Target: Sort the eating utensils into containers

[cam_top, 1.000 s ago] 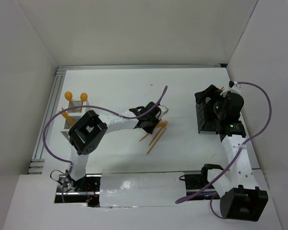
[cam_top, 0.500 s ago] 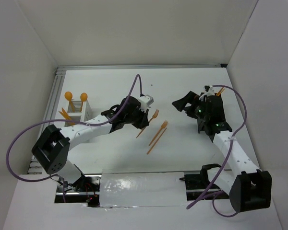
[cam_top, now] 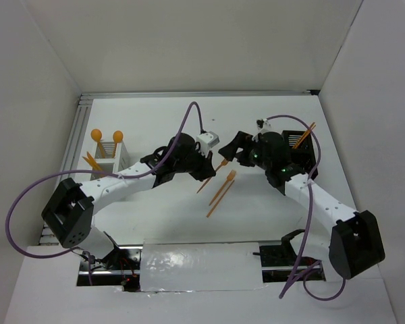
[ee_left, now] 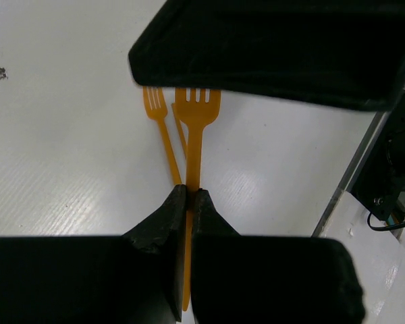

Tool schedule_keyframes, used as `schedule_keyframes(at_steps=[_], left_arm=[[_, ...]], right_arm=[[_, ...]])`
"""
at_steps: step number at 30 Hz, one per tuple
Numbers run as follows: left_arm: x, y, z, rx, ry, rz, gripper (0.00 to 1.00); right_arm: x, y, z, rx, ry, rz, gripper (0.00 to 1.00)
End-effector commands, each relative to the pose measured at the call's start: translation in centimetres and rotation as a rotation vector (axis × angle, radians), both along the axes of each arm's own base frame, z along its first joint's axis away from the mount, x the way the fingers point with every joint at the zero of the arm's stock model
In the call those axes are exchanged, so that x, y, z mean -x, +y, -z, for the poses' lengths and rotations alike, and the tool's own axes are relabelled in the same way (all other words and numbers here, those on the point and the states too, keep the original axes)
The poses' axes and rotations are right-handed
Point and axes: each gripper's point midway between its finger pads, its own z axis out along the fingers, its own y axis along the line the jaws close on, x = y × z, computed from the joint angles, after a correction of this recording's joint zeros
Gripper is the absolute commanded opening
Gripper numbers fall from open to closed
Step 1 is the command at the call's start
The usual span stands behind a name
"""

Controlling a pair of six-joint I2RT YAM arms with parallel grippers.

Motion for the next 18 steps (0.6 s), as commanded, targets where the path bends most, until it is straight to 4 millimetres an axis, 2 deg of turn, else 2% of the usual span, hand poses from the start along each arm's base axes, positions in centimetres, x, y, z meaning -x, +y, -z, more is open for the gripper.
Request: schedule_keyframes(at_steps=[1,2,5,6,7,9,10,11,12,13,14,15,16,18], left_arm=[[-0.4,-1.2,-3.9,0.081,-0.087,0.032,0.00],[-0.5,-1.2,-3.9,0.082,-0.084,0.031,0.00],[-0.9,-1.5,-4.5,0.083,-0.091,0.022,0.00],[-1.1,-1.5,-4.1,0.075,-0.086,0.017,0.00],[-1.2,-1.6,-4.4,0.081,-0.088,0.015,0.00],[-1.0,-1.7,-4.5,0.085,-0.089,0.024,0.01],[-0.9,-1.6,-4.5,0.089,-0.084,0.026,0.07],[-0.5,-1.6,-4.3,0.095,-0.081,0.035,0.13],[-0.4,-1.8,-4.9,0.111,-0.087,0.041,0.22],[-0.2,-1.5,-4.6,0.107,-0.085,0.038,0.55],[-0.2,-1.5,-4.4,0.106,-0.080,0.037,0.67],[-0.2,-1.2,-4.7,0.105,-0.083,0.030,1.00],[-0.1,-1.1,-4.8,0.097,-0.085,0.029,1.00],[0.2,-0.4,-4.4,0.067,-0.070,0.023,1.00]], right_arm=[[-1.1,1.6,-2.6,-0.008,-0.097,-0.010,0.88],[-1.4,1.4,-2.2,0.005,-0.094,0.004,0.86],[-1.4,2.1,-1.9,0.029,-0.099,0.003,0.68],[-1.1,2.4,-1.6,0.038,-0.092,-0.001,0.55],[-1.2,2.3,-2.0,0.043,-0.105,0.009,0.48],[-1.0,1.8,-1.6,0.074,-0.095,0.039,0.26],[-1.2,1.6,-2.1,0.079,-0.104,0.053,0.04],[-1.5,1.4,-2.8,0.092,-0.120,0.066,0.00],[-1.7,0.6,-2.8,0.116,-0.115,0.100,0.00],[-2.0,0.2,-3.0,0.143,-0.126,0.114,0.00],[-2.5,-0.3,-4.0,0.162,-0.148,0.135,0.00],[-2.9,-1.2,-4.2,0.221,-0.172,0.153,0.00],[-3.5,-2.9,-4.1,0.280,-0.164,0.225,0.00],[-4.6,-5.6,-6.1,0.404,-0.233,0.283,0.00]])
